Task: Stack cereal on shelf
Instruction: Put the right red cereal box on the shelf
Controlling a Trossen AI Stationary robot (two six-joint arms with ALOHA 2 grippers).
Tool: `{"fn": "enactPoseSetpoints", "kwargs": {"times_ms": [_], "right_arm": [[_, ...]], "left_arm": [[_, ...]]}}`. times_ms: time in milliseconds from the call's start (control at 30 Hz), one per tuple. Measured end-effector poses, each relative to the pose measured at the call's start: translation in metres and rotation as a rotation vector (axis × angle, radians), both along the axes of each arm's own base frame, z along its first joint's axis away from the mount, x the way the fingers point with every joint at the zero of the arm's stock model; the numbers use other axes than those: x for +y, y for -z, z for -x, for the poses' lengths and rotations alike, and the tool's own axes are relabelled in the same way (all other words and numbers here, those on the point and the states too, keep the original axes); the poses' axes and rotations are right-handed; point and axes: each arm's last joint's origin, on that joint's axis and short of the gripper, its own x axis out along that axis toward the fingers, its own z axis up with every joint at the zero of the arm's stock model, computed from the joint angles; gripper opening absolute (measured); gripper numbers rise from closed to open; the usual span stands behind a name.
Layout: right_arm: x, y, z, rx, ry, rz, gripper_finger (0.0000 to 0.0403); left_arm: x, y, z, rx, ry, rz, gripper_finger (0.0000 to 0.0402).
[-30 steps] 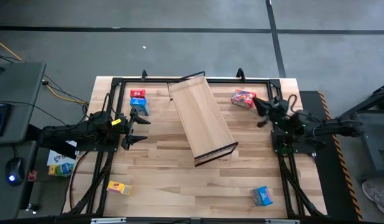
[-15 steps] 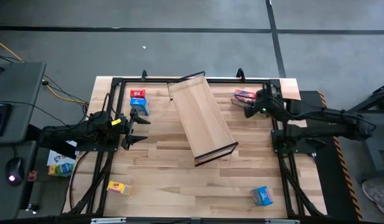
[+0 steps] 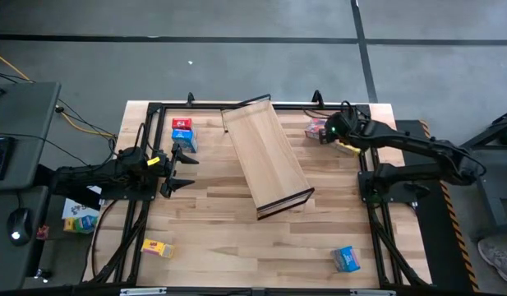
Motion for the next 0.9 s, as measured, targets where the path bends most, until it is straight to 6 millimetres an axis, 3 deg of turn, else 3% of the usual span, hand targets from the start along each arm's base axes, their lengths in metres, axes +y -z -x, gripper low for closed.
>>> {"fn": "enactPoseSetpoints", "kwargs": {"times_ms": [533,900], "right_arm": [[-0.036,0.024,-0.004,-0.039,0.186,-0.078,0.0227],[-0.043,0.034,-0.008,-0.053,0.231,-0.117,0.0174]], "left_arm": [[0.0,0.0,0.0,0.0,0.0,0.0,0.0322],[0.0,0.0,0.0,0.0,0.0,0.0,0.0322]]}}
